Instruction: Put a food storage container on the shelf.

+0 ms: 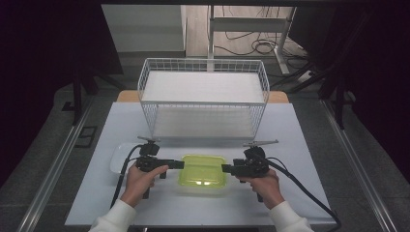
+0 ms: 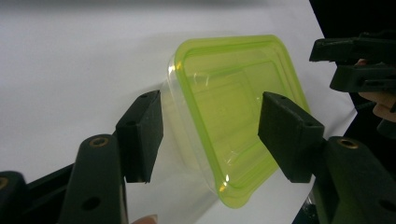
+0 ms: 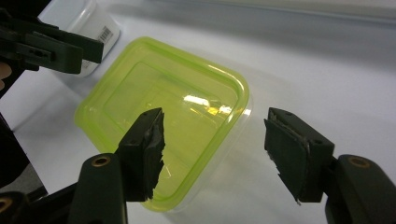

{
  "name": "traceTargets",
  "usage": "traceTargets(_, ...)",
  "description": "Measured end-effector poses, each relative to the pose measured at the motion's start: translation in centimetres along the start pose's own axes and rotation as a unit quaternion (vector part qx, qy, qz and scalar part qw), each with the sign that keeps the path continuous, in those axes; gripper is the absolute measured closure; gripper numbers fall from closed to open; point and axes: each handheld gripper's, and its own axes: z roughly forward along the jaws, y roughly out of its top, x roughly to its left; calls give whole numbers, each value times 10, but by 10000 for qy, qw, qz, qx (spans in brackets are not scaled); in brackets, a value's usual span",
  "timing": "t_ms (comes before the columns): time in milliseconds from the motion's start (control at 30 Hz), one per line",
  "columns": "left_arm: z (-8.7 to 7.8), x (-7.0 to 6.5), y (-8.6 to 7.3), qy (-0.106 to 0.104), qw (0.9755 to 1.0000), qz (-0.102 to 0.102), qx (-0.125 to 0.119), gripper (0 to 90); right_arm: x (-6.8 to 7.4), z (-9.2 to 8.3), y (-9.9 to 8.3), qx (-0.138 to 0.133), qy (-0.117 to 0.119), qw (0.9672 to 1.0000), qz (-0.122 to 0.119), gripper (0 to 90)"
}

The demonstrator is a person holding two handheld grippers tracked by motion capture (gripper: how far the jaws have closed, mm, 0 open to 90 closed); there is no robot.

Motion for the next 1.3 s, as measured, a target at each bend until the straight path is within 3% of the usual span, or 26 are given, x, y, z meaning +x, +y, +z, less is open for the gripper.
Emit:
traceTargets(100, 3, 4, -2, -124, 9999, -80, -4, 419, -1, 8, -2, 76, 35, 9999, 90, 381)
traceTargets(200, 6, 6, -4, -104, 9999, -102, 73, 433, -3, 14, -3, 132, -52, 9998, 143, 383)
traceTargets(400, 13, 8, -6, -198, 9995, -141, 206, 461, -15, 18, -8, 113, 122, 9983, 551, 467)
traceTargets(600, 18, 11, -8, -346, 9986, -302, 270, 503, -15, 22, -9, 191, 245, 9977, 608, 518)
traceTargets(667, 20, 12, -8, -444, 9980, -334, 303, 531, -16, 25, -10, 225, 326, 9969, 680, 560)
traceTargets(700, 22, 12, -9, -572, 9970, -369, 368, 577, -19, 27, -11, 232, 551, 9946, 847, 610)
traceTargets(767, 23, 11, -9, -570, 9969, -370, 400, 593, -20, 27, -12, 236, 599, 9936, 924, 632)
traceTargets(867, 22, 10, -10, -543, 9969, -394, 422, 697, -23, 25, -13, 146, 614, 9918, 1111, 709)
traceTargets(1100, 16, 5, -11, -578, 9970, -451, 251, 764, -20, 15, -12, -94, 657, 9911, 1150, 775)
traceTargets(1300, 11, -1, -11, -690, 9971, -301, 124, 767, -18, 8, -12, -196, 652, 9926, 1004, 779)
